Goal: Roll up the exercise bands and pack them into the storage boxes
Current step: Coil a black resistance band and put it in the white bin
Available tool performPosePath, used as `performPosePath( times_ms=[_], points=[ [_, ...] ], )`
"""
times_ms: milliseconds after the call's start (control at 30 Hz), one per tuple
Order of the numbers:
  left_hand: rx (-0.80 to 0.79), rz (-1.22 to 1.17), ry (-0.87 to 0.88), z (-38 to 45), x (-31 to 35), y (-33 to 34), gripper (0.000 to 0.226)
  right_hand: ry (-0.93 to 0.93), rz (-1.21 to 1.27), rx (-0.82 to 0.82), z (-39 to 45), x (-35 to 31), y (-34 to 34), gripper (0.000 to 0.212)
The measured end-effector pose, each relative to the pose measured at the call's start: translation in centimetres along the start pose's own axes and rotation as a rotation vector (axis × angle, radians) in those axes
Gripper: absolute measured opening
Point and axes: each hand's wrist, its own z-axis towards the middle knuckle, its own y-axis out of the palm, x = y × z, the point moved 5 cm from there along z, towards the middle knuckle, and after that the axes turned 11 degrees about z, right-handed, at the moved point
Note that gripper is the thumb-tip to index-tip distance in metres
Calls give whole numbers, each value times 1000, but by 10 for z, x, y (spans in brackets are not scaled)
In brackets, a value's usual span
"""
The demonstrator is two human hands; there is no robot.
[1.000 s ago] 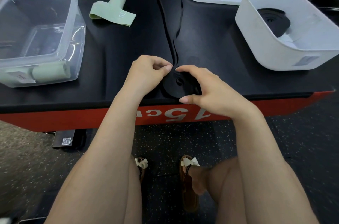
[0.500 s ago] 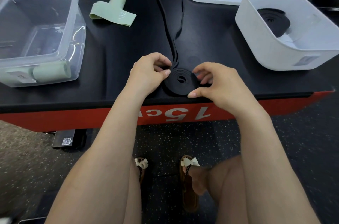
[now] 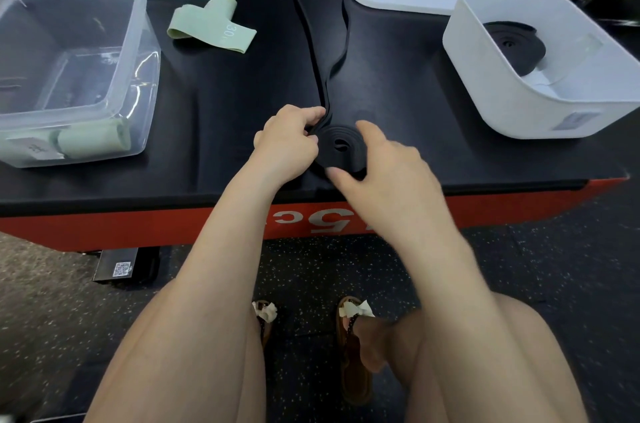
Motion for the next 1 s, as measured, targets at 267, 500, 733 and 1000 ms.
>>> performPosePath(
  times_ms=[267, 500, 733, 1000],
  points=[
    [-5, -59, -52, -3, -4, -6, 48, 5, 108, 91, 8, 8, 17, 64],
    [91, -86, -72, -7, -8, -13, 22, -21, 297, -131, 18, 20, 6, 66],
    [178, -92, -32, -7, -6, -11, 10, -11, 425, -198, 23, 33, 5, 67],
    [110, -175, -51, -7, -10, -18, 27, -111, 487, -315, 28, 39, 12, 62]
  ],
)
